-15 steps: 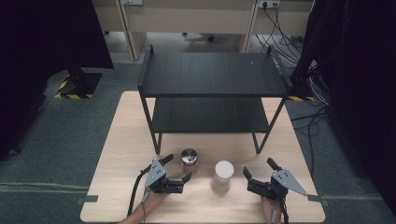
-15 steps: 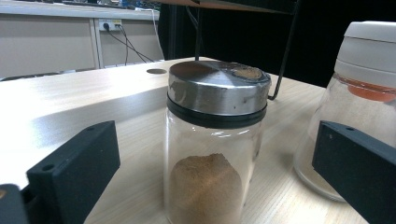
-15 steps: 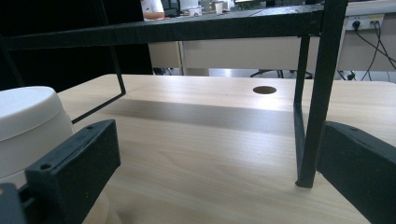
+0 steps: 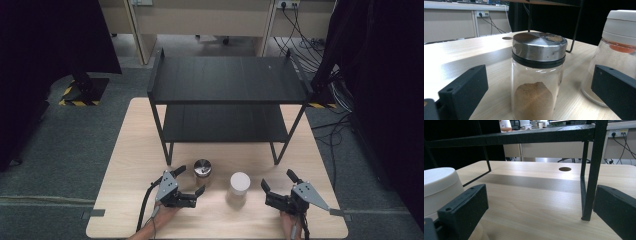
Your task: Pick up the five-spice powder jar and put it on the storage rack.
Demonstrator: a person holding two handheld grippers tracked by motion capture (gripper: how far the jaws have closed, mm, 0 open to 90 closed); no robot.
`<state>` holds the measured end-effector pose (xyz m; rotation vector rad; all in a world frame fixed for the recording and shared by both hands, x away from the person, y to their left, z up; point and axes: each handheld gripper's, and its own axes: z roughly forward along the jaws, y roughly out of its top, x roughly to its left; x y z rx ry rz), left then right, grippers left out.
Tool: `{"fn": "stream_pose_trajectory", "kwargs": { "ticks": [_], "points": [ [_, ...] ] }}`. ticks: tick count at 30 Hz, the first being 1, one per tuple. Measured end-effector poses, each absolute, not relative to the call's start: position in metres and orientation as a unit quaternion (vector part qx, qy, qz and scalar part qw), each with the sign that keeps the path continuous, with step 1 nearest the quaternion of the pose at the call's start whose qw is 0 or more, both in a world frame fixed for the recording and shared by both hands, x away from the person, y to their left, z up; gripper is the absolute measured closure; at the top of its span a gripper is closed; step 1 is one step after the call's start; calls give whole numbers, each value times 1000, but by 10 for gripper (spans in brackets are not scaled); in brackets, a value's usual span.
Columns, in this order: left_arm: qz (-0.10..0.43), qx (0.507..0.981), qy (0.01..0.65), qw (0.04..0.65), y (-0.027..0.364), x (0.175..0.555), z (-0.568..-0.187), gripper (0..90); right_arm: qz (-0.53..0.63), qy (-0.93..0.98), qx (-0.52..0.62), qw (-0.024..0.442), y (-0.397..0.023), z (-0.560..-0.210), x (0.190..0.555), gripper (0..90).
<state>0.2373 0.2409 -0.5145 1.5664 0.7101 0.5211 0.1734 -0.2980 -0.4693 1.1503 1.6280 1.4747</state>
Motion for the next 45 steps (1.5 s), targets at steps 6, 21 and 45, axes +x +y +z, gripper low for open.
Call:
{"fn": "stream_pose_trajectory", "kwargs": {
  "ticks": [6, 21, 45],
  "points": [
    [226, 681, 311, 623, 241, 237, -515, 4, 563, 621, 439, 322, -298, -469, 174, 3],
    [226, 681, 311, 623, 241, 237, -515, 4, 563, 620, 439, 326, -298, -470, 174, 3],
    [233, 678, 311, 623, 242, 236, -515, 6, 563, 619, 439, 327, -298, -470, 174, 3]
  ]
}}
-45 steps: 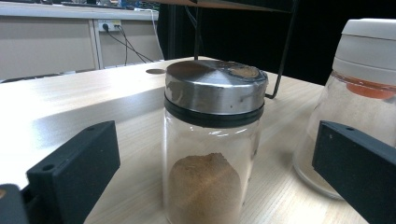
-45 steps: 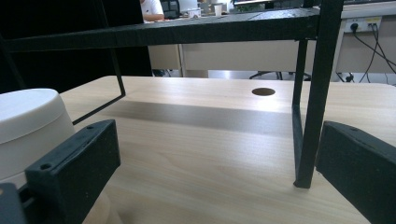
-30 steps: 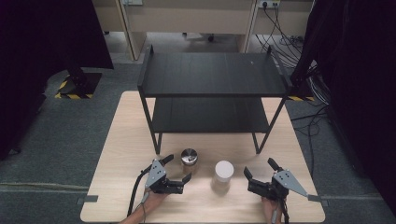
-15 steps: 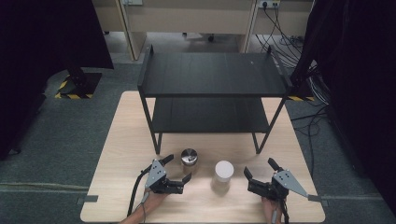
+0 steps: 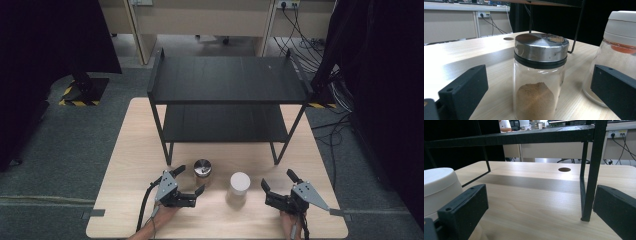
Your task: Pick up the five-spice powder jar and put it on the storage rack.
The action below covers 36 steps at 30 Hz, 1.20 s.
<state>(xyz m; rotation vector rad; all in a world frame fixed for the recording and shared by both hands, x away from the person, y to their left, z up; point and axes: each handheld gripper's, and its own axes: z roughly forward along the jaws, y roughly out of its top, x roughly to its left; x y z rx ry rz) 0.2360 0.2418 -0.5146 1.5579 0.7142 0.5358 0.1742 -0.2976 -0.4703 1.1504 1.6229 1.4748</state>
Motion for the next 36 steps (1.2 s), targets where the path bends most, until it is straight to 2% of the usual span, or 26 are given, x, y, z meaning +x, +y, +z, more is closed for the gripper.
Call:
{"fn": "stream_pose_trajectory", "kwargs": {
  "ticks": [36],
  "points": [
    [246, 684, 306, 614, 220, 256, -497, 4, 571, 616, 432, 329, -299, -472, 176, 3]
  ]
}}
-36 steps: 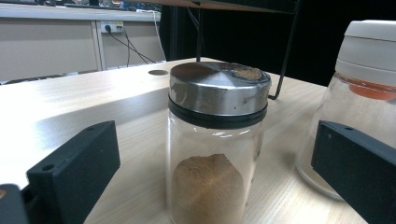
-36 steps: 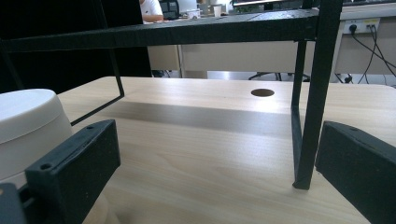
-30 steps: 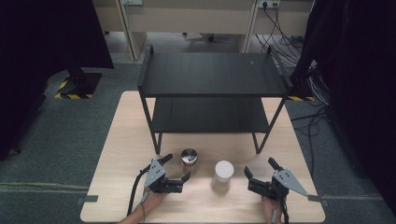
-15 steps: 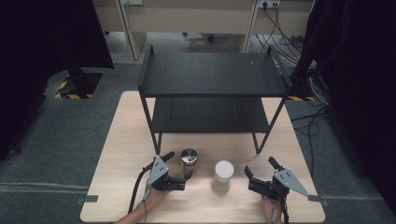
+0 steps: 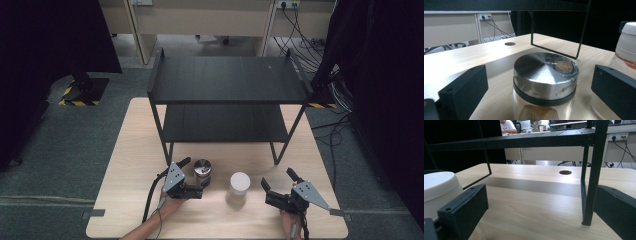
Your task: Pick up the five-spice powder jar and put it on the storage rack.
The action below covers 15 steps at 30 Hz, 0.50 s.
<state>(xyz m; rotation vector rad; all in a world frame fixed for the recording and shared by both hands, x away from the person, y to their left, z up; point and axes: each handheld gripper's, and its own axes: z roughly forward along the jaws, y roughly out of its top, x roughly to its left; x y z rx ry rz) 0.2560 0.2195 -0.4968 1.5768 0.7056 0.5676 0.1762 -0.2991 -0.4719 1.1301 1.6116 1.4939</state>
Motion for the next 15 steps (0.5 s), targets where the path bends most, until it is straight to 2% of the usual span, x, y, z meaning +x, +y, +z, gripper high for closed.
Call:
{"fn": "stream_pose_trajectory", "kwargs": {
  "ticks": [15],
  "points": [
    [242, 696, 304, 604, 209, 263, -500, 11, 572, 616, 431, 328, -300, -472, 176, 3]
  ]
}}
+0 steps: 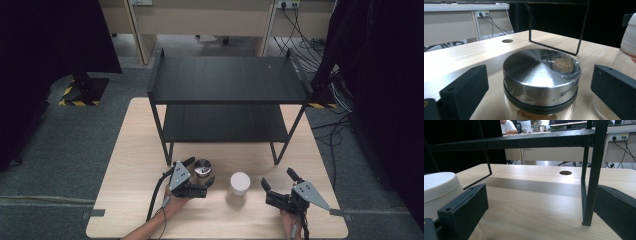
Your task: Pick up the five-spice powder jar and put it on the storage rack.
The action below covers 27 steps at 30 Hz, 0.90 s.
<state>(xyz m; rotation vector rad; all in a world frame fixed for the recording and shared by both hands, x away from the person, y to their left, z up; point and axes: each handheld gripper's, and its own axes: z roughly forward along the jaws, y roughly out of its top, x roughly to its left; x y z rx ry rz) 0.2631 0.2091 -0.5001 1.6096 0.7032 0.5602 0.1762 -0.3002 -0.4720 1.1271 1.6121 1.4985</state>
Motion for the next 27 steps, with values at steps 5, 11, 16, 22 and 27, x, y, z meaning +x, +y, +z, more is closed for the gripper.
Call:
{"fn": "stream_pose_trajectory", "kwargs": {
  "ticks": [5, 11, 16, 22, 27],
  "points": [
    [240, 698, 307, 601, 208, 265, -501, 20, 572, 616, 431, 328, -300, -472, 176, 3],
    [241, 701, 310, 595, 206, 265, -503, 29, 572, 616, 431, 328, -300, -472, 176, 3],
    [240, 707, 312, 587, 206, 267, -502, 53, 572, 616, 431, 328, -300, -472, 176, 3],
    [243, 712, 308, 583, 205, 268, -501, 121, 572, 616, 432, 327, -300, -472, 177, 3],
    [244, 717, 299, 581, 205, 269, -501, 226, 572, 616, 431, 327, -300, -472, 177, 3]
  ]
}}
